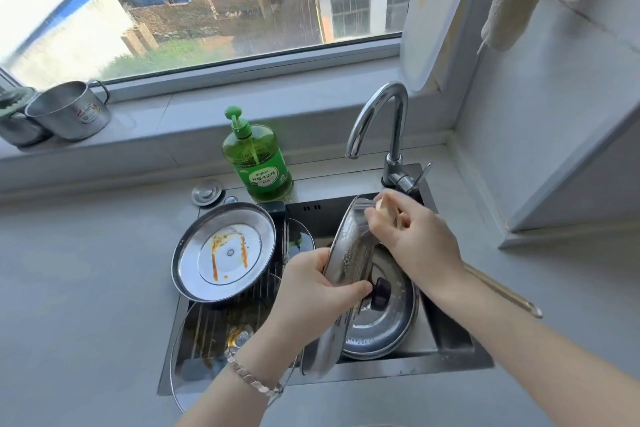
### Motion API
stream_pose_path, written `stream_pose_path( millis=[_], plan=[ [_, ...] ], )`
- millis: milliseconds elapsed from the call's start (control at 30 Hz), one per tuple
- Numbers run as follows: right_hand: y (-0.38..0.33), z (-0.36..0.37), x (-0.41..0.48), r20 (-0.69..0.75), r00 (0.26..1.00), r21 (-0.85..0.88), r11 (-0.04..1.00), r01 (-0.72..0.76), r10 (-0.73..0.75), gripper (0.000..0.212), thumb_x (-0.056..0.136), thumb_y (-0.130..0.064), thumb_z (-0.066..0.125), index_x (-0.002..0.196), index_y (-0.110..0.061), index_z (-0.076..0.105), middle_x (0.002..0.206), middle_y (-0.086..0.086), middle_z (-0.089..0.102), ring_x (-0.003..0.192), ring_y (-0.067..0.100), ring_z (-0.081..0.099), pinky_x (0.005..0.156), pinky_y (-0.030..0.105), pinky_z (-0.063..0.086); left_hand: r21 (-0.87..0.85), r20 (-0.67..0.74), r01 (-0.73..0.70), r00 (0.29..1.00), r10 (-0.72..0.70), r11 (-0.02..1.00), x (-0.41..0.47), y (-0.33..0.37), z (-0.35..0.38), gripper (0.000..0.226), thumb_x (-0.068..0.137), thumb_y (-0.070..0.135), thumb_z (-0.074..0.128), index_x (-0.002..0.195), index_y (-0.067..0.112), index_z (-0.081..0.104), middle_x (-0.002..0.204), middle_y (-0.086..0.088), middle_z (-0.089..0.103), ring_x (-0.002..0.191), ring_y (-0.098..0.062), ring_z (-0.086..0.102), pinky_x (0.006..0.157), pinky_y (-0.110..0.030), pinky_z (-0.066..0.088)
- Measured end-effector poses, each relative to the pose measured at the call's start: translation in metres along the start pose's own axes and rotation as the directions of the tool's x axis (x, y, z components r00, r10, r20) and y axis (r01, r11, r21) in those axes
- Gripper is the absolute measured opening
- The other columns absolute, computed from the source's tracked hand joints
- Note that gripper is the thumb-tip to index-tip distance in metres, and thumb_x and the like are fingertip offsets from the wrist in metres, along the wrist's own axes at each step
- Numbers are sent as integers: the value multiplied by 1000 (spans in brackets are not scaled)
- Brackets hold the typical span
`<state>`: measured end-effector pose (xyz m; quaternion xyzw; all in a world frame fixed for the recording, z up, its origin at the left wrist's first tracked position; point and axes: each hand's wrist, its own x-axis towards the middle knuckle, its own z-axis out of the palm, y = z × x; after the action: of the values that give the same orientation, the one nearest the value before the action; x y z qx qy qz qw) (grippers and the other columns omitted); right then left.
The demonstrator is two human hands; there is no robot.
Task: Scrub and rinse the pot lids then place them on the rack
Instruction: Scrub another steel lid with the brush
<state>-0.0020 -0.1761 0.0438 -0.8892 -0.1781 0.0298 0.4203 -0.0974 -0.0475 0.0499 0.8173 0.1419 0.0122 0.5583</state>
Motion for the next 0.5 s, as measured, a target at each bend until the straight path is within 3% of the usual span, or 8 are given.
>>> stream_pose_path(
  millis=[67, 100, 167, 200, 267, 333, 400, 500],
  plan=[
    [5, -1, 9, -16, 996, 29, 996, -90, 90, 29, 87, -53, 49, 93, -25, 57, 57, -8, 48, 59, 14, 50, 58, 30, 41, -80, -13, 30, 999, -31, 996, 0, 5, 1, 18, 65, 22, 83, 66, 14, 67, 61, 3, 69, 58, -10, 66, 56, -21, 51],
    [3, 0, 3, -9, 997, 37, 996, -75, 76, 30, 87, -53, 49, 96, -26, 58, 56, -9, 48, 58, 11, 49, 59, 30, 41, -153, -50, 48, 997, -57, 987, 1, 7, 1, 30, 66, 35, 77, 67, 7, 66, 60, -1, 68, 56, -14, 65, 56, -24, 51],
    [-5, 8, -25, 0, 999, 32, 998, 54, -54, 37, 81, -62, 46, 99, -32, 57, 56, -10, 49, 55, 8, 46, 55, 27, 40, -295, -133, 103, 980, -147, 950, 4, 9, -3, 65, 69, 55, 58, 68, -10, 57, 57, -14, 57, 52, -21, 54, 56, -28, 45],
    [-10, 11, -39, -3, 991, 16, 990, 137, -137, 45, 76, -67, 41, 103, -35, 58, 58, -11, 50, 56, 6, 46, 54, 22, 38, -359, -165, 122, 968, -191, 926, 5, 9, -4, 72, 71, 59, 50, 67, -12, 51, 55, -15, 51, 52, -21, 47, 55, -29, 41],
    [-12, 11, -38, 13, 983, -16, 983, 186, -185, 53, 73, -70, 37, 108, -36, 59, 58, -13, 50, 54, 3, 45, 51, 16, 33, -435, -209, 146, 943, -258, 888, 6, 12, -2, 72, 75, 58, 41, 67, -12, 51, 57, -14, 48, 54, -23, 42, 55, -31, 38],
    [-8, 6, -16, 20, 996, -37, 996, 85, -84, 45, 81, -63, 44, 113, -35, 57, 56, -14, 47, 55, 2, 45, 52, 21, 34, -474, -200, 156, 939, -279, 866, 6, 16, 2, 74, 84, 53, 40, 76, -20, 53, 71, -20, 54, 65, -28, 47, 63, -39, 40],
    [-6, 2, -2, -3, 1000, -26, 1000, -1, 1, 38, 86, -56, 48, 115, -34, 56, 56, -13, 47, 58, 6, 48, 54, 24, 37, -465, -219, 159, 933, -287, 871, 6, 18, 4, 65, 94, 43, 41, 75, -18, 54, 71, -20, 53, 66, -29, 48, 64, -40, 41],
    [-17, 9, -25, -13, 978, -78, 975, 206, -208, 31, 80, -59, 49, 97, -35, 58, 49, -12, 43, 46, 2, 42, 46, 21, 35, -509, -236, 206, 900, -366, 836, 12, 17, 0, 55, 98, 37, 40, 69, -6, 59, 61, -17, 56, 58, -25, 54, 58, -32, 47]
  ],
)
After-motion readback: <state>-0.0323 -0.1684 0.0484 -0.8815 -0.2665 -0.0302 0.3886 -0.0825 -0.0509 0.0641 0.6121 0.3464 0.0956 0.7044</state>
